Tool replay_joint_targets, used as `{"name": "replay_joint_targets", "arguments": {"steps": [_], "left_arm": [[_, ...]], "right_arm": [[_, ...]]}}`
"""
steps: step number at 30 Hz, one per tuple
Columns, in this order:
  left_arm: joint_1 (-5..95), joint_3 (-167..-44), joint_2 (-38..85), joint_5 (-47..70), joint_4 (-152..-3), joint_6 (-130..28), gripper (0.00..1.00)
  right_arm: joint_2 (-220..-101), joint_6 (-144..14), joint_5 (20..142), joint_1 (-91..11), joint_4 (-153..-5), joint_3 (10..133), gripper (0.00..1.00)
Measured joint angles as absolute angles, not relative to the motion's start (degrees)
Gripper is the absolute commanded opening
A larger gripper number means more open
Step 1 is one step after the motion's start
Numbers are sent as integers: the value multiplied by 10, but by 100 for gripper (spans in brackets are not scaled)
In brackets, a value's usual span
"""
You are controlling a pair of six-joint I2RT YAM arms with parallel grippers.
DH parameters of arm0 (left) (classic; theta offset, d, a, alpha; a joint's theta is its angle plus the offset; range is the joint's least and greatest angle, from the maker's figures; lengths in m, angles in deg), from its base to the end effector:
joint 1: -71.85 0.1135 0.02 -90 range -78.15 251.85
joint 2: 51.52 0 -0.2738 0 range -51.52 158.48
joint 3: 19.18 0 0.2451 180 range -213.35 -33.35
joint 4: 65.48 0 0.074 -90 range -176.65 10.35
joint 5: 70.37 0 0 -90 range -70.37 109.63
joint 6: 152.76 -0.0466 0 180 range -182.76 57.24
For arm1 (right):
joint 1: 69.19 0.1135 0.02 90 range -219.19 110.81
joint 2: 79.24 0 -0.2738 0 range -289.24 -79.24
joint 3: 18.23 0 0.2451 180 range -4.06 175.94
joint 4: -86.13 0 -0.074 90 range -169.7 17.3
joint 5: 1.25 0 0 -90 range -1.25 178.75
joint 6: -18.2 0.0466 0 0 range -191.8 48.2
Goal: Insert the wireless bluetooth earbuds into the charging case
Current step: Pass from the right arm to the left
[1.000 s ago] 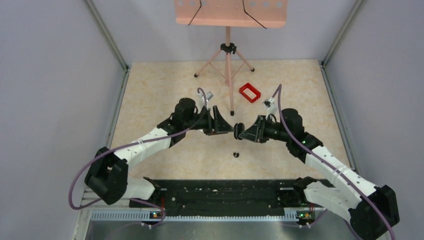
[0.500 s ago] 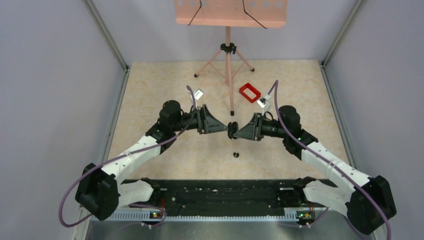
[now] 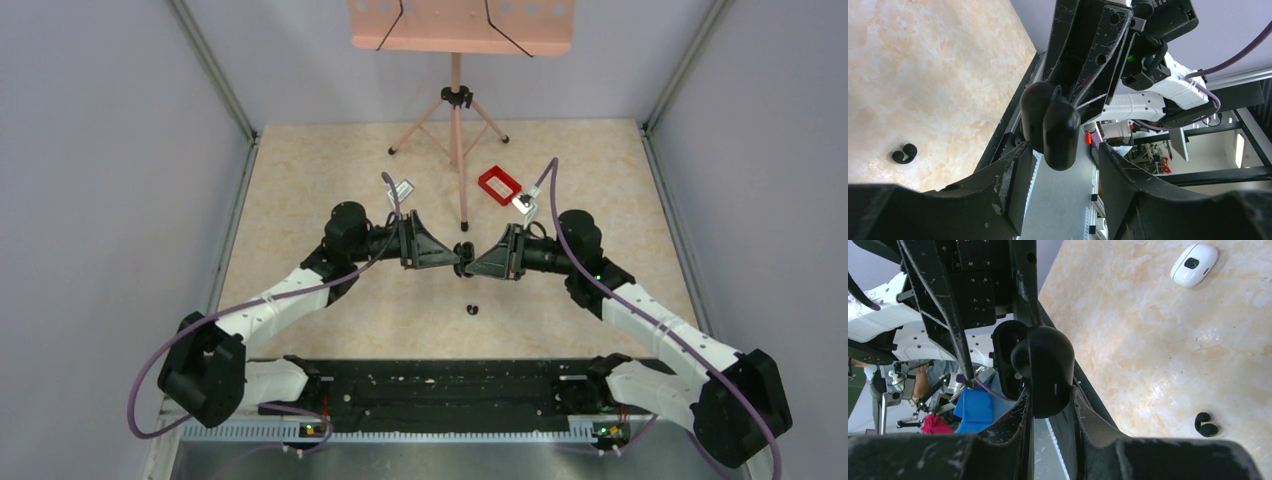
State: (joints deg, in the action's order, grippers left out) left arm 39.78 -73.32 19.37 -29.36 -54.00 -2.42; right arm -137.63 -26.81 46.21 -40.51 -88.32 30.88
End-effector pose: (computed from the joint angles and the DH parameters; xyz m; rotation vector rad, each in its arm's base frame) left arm 0.2094 -0.1727 0.2920 0.2978 2.0098 -1.8267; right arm 0.1806 0.1347 0.2794 -0.3060 2.0415 1.5286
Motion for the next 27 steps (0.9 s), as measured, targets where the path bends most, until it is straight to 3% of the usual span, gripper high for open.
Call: {"name": "replay_joint_targets", "arguments": {"steps": [7,13,22,23,25,27], "left_arm": [[386,-733,207,-297,-519,-11,44],[382,-733,216,-300,-514,-9,41],[382,-733,218,-300,-513,-12,18],[382,-733,218,-300,-513,-12,21],[382,-733,218,-300,-513,-12,41],[382,-733,218,-300,-513,-12,55]], "right_arm": [[-1383,-266,459,-405,-884,309,0],[-1383,-266,457,-405,-886,309,0],[-1383,-265,457,-405,-887,309,0],[-1383,-265,457,-405,-887,309,0],[-1383,-265,457,-405,-887,309,0],[-1383,-265,457,-405,-887,309,0]]}}
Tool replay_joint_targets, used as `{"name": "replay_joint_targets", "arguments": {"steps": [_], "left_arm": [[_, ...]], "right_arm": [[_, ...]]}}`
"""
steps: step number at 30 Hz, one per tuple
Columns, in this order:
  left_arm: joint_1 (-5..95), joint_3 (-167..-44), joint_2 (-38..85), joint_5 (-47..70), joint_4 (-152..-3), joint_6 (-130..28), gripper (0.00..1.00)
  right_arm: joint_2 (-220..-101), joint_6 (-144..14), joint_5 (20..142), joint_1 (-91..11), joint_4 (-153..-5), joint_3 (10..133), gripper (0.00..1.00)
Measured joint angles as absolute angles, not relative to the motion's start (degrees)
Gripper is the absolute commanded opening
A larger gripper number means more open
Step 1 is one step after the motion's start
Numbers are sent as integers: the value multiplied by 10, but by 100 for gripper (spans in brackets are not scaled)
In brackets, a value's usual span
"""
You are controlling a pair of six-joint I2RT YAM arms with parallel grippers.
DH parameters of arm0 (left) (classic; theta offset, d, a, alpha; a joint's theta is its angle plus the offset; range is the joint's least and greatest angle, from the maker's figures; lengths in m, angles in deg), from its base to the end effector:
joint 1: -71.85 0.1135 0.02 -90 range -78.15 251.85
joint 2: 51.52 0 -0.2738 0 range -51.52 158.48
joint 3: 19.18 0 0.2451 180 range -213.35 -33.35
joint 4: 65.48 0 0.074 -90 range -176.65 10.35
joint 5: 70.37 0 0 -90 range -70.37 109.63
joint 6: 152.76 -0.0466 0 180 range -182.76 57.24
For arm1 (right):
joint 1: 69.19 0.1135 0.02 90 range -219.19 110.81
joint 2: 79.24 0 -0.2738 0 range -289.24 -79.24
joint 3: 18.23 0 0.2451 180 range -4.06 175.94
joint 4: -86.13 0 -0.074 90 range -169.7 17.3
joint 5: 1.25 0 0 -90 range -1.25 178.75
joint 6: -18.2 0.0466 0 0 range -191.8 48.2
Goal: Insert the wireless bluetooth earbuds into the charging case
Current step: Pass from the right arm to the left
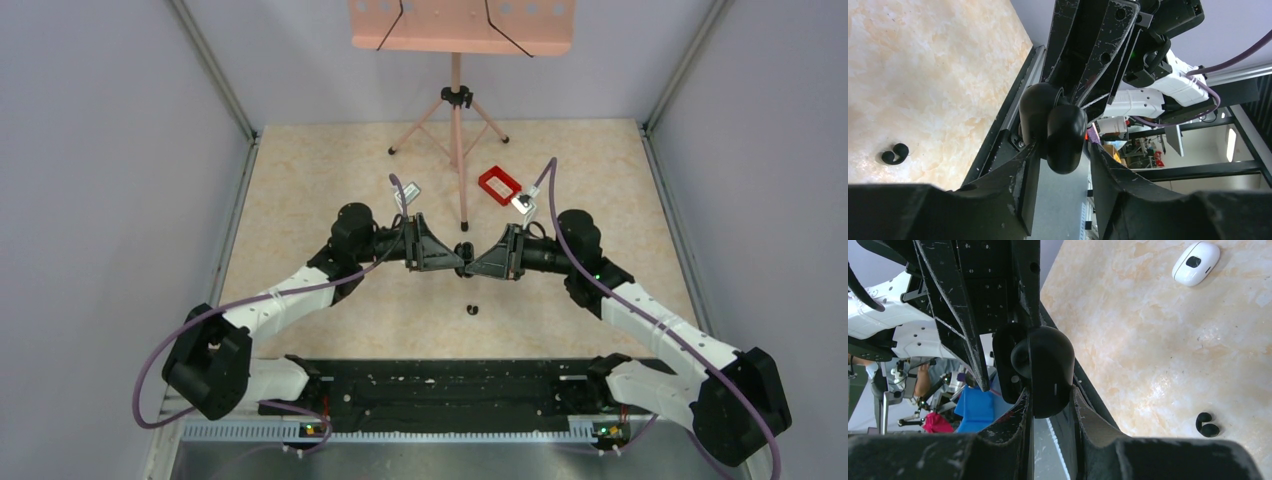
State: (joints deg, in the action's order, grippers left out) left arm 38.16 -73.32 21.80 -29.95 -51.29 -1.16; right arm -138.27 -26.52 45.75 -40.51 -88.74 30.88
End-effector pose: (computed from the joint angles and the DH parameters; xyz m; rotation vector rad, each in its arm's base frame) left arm 0.2106 -0.1830 0.2862 0.3200 2.0232 -1.8645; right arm 0.1821 0.1358 0.2780 -0.3062 2.0483 1.5382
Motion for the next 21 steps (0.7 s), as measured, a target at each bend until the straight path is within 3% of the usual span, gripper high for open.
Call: {"name": "replay_joint_targets", "arguments": {"steps": [3,10,17,21], "left_arm": [[381,-733,218,-295,-515,-13,62],[380,-751,205,-263,-601,-53,51],[374,-783,185,-243,-655,-90,55],[367,-785,185,-240,-671,-100,52]], "right_arm": [[-1383,-266,458,-405,-887,309,0],[-1383,-267,462,-405,-883,309,0],[-1383,-267,463,-405,-881,309,0],[-1383,-267,464,-405,-881,309,0]]}}
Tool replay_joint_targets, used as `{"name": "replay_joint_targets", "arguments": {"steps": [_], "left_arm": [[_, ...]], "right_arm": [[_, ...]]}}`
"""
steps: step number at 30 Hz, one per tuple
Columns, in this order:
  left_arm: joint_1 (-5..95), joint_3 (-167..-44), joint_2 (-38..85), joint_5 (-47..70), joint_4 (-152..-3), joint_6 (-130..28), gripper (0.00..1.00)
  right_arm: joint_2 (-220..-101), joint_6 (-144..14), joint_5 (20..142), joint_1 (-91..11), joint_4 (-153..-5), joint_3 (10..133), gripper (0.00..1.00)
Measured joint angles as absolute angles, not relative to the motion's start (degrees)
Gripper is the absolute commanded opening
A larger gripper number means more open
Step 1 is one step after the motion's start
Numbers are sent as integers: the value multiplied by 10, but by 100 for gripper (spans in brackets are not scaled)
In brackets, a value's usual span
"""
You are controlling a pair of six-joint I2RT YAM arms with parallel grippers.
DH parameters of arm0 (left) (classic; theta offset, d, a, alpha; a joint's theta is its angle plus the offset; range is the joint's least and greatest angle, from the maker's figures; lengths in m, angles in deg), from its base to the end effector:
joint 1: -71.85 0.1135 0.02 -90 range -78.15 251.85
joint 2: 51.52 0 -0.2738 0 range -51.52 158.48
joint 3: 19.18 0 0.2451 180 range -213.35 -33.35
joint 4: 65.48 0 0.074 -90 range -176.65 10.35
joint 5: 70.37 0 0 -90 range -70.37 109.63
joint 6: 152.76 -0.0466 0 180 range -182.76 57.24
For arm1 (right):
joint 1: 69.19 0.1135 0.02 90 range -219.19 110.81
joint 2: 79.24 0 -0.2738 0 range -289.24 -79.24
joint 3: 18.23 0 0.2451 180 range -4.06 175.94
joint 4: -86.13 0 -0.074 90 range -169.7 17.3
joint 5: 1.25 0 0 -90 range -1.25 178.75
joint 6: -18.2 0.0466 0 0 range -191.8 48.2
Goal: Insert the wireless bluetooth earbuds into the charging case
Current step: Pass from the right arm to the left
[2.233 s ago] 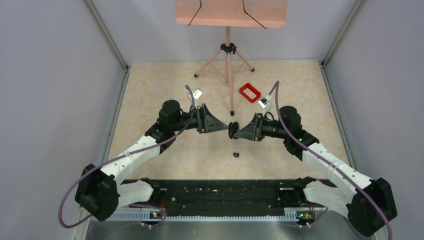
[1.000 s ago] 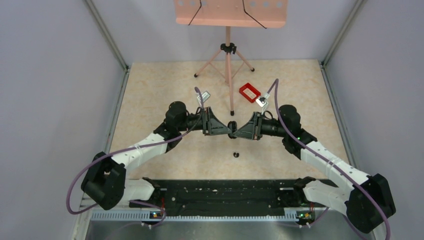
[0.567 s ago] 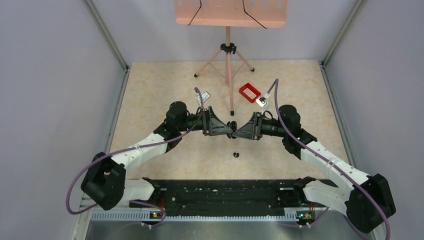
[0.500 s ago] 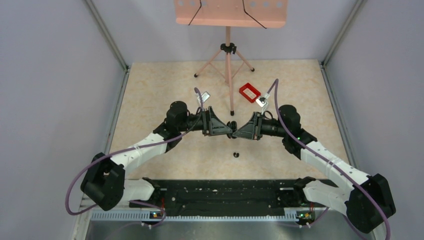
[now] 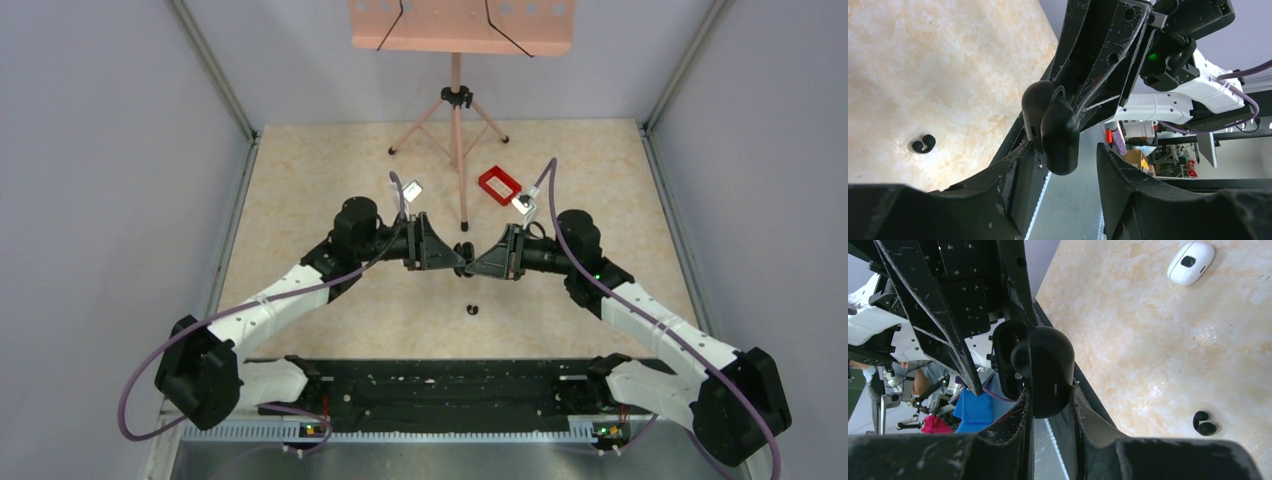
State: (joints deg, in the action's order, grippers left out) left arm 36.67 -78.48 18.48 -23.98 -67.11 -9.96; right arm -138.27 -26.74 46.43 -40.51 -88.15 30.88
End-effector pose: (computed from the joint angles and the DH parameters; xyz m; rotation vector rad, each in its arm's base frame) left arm 0.2042 -0.1832 0.3023 0.3306 2.0776 -1.6960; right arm 0.1823 0.1355 0.2768 -0.2954 2.0570 1.5249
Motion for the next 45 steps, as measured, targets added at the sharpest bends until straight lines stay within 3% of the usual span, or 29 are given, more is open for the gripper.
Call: {"name": "replay_joint_targets", "arguments": {"steps": [18,20,23,25,34,45], "left_arm": [[356,-796,193,-227,-703,-119,26],[356,-796,193,-226,-704,-119,27],[355,-797,193,-223,-707,-119,48],[354,-797,193,-219,-709,-121,53],[353,-814,192,-184,-742,-135,46],[347,-821,192,-179,-751,-141,26]], "right_arm": [[-1383,-268,471,-405,-873,309,0],[-1383,-268,471,-405,-873,309,0],[-1383,-268,471,-405,-871,309,0],[-1383,-268,471,-405,-869,309,0],[-1382,-268,471,-405,-870,309,0],[-1382,-272,473,-405,-866,309,0]]}}
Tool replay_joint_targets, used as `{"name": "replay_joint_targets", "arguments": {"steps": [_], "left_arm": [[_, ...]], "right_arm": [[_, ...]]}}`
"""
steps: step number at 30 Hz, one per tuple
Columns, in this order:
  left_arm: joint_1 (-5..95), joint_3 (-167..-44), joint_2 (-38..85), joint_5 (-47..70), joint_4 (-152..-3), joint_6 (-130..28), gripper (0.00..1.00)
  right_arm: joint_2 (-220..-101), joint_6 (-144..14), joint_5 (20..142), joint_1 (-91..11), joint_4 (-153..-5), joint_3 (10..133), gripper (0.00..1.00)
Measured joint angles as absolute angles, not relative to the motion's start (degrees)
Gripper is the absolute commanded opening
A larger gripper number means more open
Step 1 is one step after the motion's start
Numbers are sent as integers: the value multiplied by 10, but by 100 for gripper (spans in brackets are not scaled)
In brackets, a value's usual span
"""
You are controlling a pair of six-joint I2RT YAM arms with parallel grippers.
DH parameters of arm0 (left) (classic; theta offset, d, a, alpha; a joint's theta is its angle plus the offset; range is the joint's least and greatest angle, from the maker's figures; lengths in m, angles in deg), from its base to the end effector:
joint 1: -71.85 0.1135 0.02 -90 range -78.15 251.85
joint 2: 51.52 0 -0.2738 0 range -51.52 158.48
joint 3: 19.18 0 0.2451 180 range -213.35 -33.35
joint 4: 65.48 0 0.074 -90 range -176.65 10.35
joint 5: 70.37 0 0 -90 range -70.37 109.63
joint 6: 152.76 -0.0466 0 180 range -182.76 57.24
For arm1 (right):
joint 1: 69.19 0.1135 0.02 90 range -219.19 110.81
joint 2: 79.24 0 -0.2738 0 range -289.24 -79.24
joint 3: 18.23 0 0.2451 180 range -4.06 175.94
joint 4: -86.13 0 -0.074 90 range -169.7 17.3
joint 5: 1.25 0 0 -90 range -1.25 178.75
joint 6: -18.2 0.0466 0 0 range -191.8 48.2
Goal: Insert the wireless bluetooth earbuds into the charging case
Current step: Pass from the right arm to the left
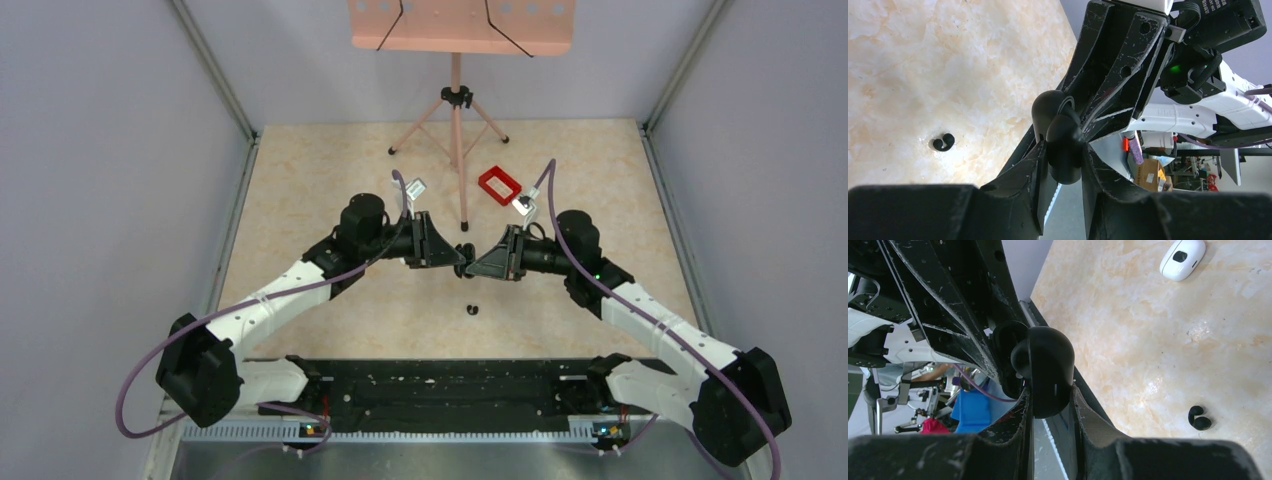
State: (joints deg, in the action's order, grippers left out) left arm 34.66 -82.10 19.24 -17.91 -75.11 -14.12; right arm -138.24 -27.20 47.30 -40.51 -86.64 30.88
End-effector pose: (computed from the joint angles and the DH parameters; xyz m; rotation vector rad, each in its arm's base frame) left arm 0.2046 -0.1909 0.3053 0.3109 2.1381 -1.5690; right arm 0.1822 0.1348 0.2740 -0.2794 2.0804 1.5046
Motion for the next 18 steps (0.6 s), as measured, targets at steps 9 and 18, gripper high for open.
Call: {"name": "replay_joint_targets", "arguments": {"steps": [9,18], "left_arm": [[346,-821,192,-175,-754,-141,19],[346,-821,191,-172,-754,-142,44]], "right_arm": [[-1382,-272,475,-405,-865,309,3],[-1382,-272,475,-405,-865,309,0]]}}
